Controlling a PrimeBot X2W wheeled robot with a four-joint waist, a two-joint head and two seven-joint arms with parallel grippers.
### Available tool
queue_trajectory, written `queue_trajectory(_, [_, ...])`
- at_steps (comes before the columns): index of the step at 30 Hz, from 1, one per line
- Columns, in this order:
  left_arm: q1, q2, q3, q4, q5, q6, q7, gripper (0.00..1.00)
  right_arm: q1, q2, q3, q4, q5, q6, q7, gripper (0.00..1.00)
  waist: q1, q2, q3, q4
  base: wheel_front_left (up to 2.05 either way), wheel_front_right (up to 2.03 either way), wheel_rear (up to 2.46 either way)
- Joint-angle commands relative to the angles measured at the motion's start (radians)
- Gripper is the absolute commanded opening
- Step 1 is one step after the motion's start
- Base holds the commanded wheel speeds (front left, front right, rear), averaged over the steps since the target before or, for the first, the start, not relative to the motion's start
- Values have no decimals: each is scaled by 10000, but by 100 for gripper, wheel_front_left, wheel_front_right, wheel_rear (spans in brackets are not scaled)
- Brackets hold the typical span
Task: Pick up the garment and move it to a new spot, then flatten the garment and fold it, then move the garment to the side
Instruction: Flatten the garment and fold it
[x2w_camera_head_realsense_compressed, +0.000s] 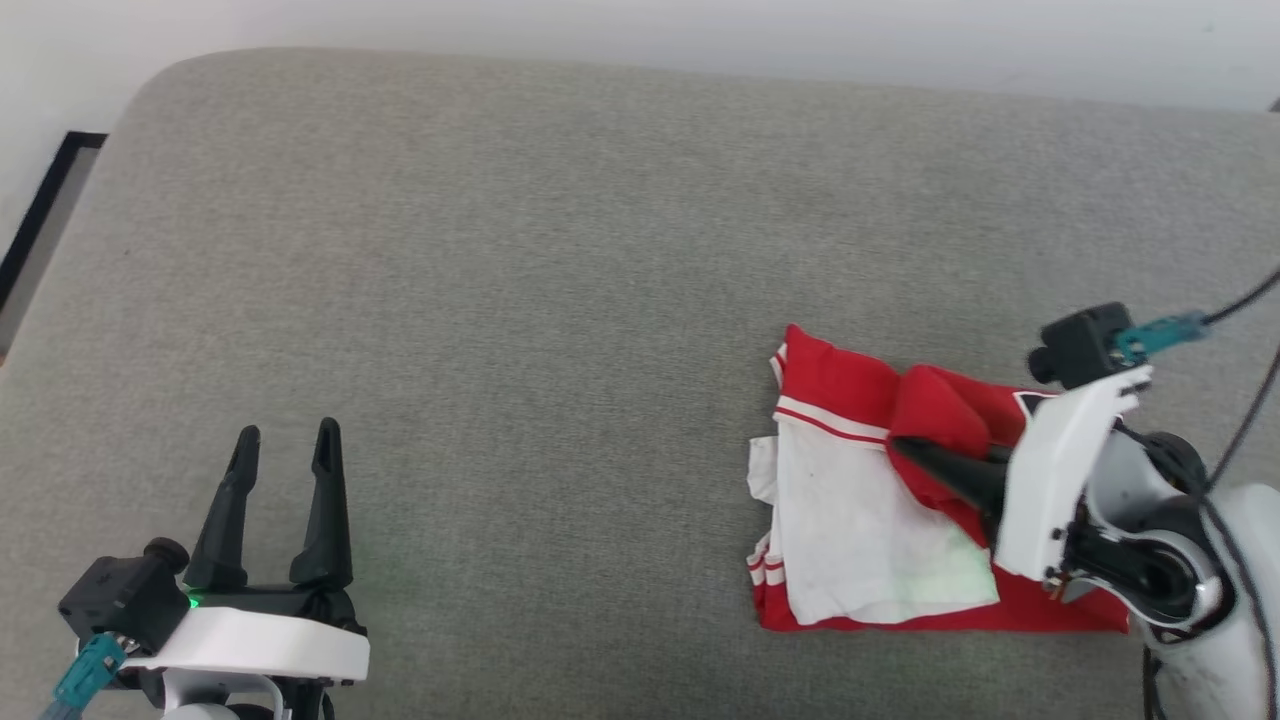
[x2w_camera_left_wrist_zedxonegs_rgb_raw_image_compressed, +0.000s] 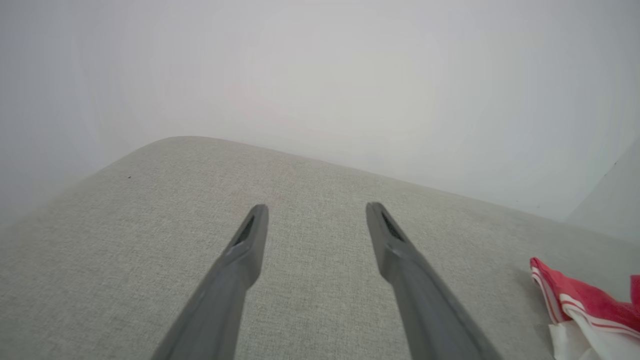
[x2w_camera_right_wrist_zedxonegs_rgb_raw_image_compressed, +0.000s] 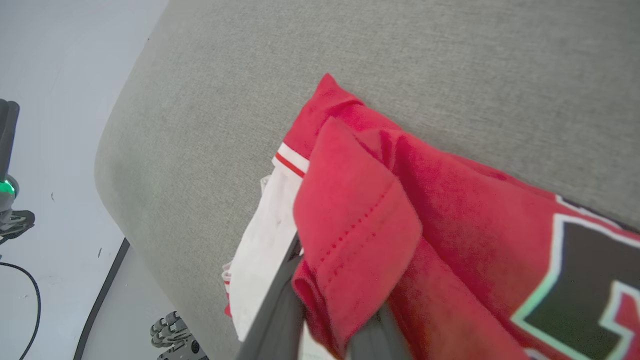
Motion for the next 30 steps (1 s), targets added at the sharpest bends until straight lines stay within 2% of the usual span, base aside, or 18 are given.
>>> queue_trajectory(1, [-40, -23, -25, 10, -50, -34, -45, 100, -171, -6, 219, 58, -56, 4, -88, 49, 0, 0, -23, 103, 0, 0, 0])
queue_trajectory(2, [-22, -33, -15, 11, -87, -34, -45, 100, -209, -9, 299, 128, -29, 2, -133, 100, 0, 0, -32, 133, 0, 0, 0])
queue_trajectory(10, [169, -26, 253, -76, -175, -34, -45, 100, -405, -350, 695, -346, 183, 2, -376, 100, 0, 0, -76, 48, 0, 0, 0])
queue_trajectory(17, [290, 53, 504, -139, -194, -34, -45, 100, -31, -908, 94, -990, -151, 2, -1259, 100, 0, 0, -133, -384, 0, 0, 0])
queue_trajectory(23, [375, 203, 737, -268, -84, -34, -45, 100, 451, -1090, -616, -1283, -434, 2, -2747, 100, 0, 0, -246, -924, 0, 0, 0])
queue_trajectory(30, [573, 383, 876, -356, 97, -34, -45, 100, 1090, -1268, -876, -1079, -1058, 2, -5118, 100, 0, 0, -480, -1523, 0, 0, 0])
